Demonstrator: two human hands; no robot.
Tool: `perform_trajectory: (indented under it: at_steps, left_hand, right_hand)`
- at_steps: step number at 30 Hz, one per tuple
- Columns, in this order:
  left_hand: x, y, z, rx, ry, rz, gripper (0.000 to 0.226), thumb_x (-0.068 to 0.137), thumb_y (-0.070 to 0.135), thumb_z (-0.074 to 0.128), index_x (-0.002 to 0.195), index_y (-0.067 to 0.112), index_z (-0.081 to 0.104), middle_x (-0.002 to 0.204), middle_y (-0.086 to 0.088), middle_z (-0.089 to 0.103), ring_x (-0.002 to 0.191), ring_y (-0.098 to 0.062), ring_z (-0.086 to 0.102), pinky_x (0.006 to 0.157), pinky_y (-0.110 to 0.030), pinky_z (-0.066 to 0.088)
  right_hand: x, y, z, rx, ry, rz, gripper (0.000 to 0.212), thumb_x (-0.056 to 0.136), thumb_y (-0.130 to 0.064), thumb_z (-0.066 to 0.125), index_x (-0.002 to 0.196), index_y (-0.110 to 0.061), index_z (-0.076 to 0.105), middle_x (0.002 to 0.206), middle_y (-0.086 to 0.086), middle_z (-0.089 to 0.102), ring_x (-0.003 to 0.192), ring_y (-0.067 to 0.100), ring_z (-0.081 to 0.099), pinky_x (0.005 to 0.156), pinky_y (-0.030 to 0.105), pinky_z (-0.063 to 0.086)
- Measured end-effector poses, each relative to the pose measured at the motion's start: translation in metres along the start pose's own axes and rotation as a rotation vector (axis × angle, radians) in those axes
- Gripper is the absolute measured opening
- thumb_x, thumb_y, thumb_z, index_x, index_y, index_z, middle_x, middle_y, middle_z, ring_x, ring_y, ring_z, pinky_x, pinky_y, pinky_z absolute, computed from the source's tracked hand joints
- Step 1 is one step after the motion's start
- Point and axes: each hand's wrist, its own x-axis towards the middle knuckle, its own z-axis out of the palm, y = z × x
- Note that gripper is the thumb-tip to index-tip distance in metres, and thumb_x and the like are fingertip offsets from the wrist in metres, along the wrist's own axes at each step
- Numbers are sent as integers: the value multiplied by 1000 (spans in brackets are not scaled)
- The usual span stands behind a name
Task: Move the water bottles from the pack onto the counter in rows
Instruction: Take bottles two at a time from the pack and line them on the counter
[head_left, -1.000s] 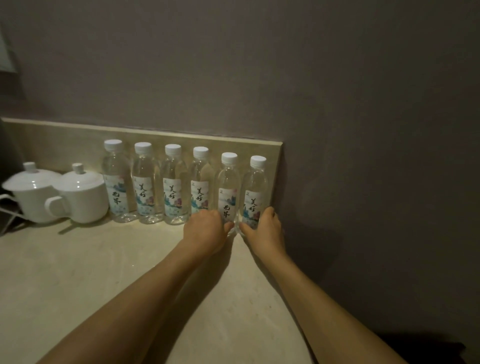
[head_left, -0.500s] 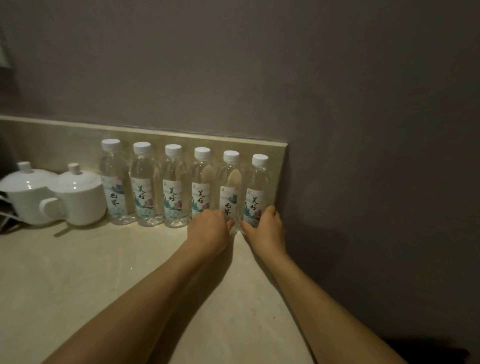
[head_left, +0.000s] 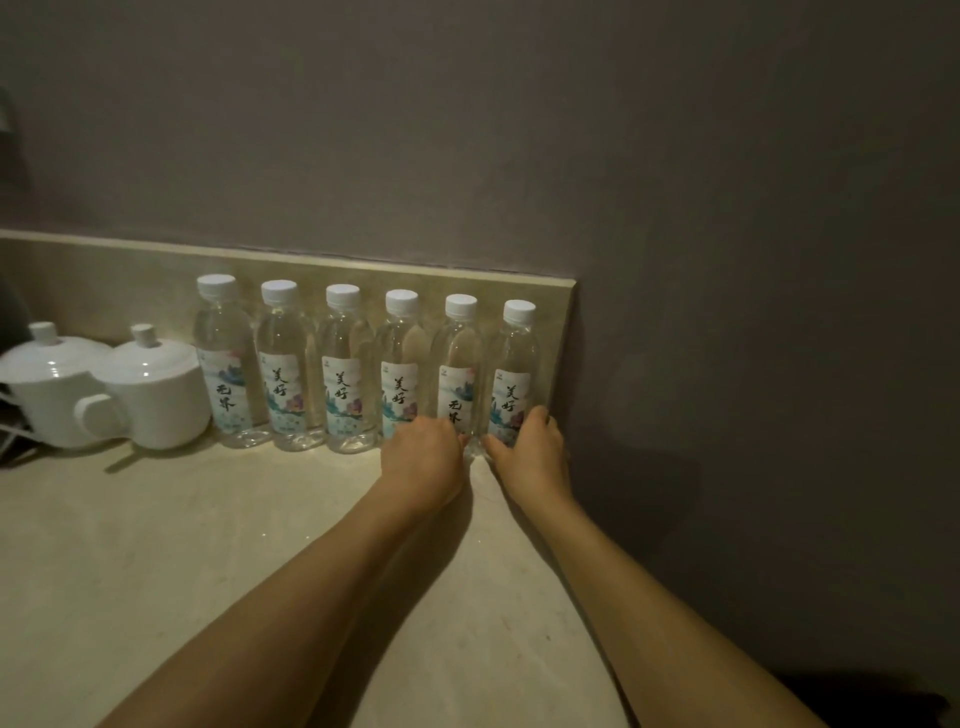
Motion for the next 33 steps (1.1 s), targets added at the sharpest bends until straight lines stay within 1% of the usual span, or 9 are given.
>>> perform_trajectory:
  at_steps: [4,8,11,18,21,24,27,29,33]
  left_hand:
    - [1,1,-2,42,-25,15,30,98,29,51,111,8,67,109,-13,68,103,-31,65,84,-39,53]
    - [1,1,-2,46,-33,17,29,99,29,51,109,8,67,108,-13,69,101,-30,66,82,-38,52]
    - [1,1,-1,28,-30,25,28,98,30,51,107,8,68,105,-13,69,99,-30,67,84,-39,55]
    - [2,1,2,28,-26,21,23,98,24,52,105,9,68,102,-11,70,96,-28,67,84,-40,57]
    - [1,0,2,-22,-15,8,27,98,31,50,102,11,68,97,-9,69,91,-26,67,82,-40,57]
    - [-3,-2,-2,-73,33,5,34,97,41,48,101,15,71,90,-7,69,84,-24,67,77,-38,58]
    - [-7,-4,-9,-100,41,14,36,95,44,50,102,16,71,91,-7,67,86,-25,66,77,-36,57]
    - [-10,-6,-13,-113,31,19,37,95,45,50,100,14,70,91,-8,66,86,-26,66,78,-37,58]
    - [-15,-6,-19,-126,27,24,39,94,45,51,98,10,67,91,-9,65,87,-27,65,79,-38,57]
  right_hand:
    - [2,0,1,16,-2,-8,62,87,-33,68,133,-2,40,137,17,48,122,37,52,98,44,47]
    - [3,1,2,10,1,-7,62,87,-34,68,133,-3,40,137,16,48,123,37,51,96,43,46]
    - [4,1,2,13,0,-3,62,86,-34,69,132,-3,41,137,16,49,122,38,52,94,42,47]
    - [2,-1,0,7,0,9,63,88,-32,68,136,-3,39,139,15,47,125,36,50,96,41,46]
    - [-2,-4,-1,1,-2,20,62,89,-31,67,136,-3,39,139,16,47,126,35,49,96,41,46]
    - [-5,-7,-2,-7,-3,33,58,89,-32,66,133,-3,41,137,16,48,125,36,50,95,41,45]
    - [-9,-10,-3,-8,8,48,55,90,-33,65,131,-3,42,135,16,47,123,37,51,95,42,46]
    - [-12,-12,-4,-9,23,52,54,91,-32,64,131,-5,41,135,16,45,123,37,51,95,42,46]
    - [-17,-16,-5,23,41,54,57,90,-32,65,133,-6,37,136,16,42,123,37,51,92,41,47]
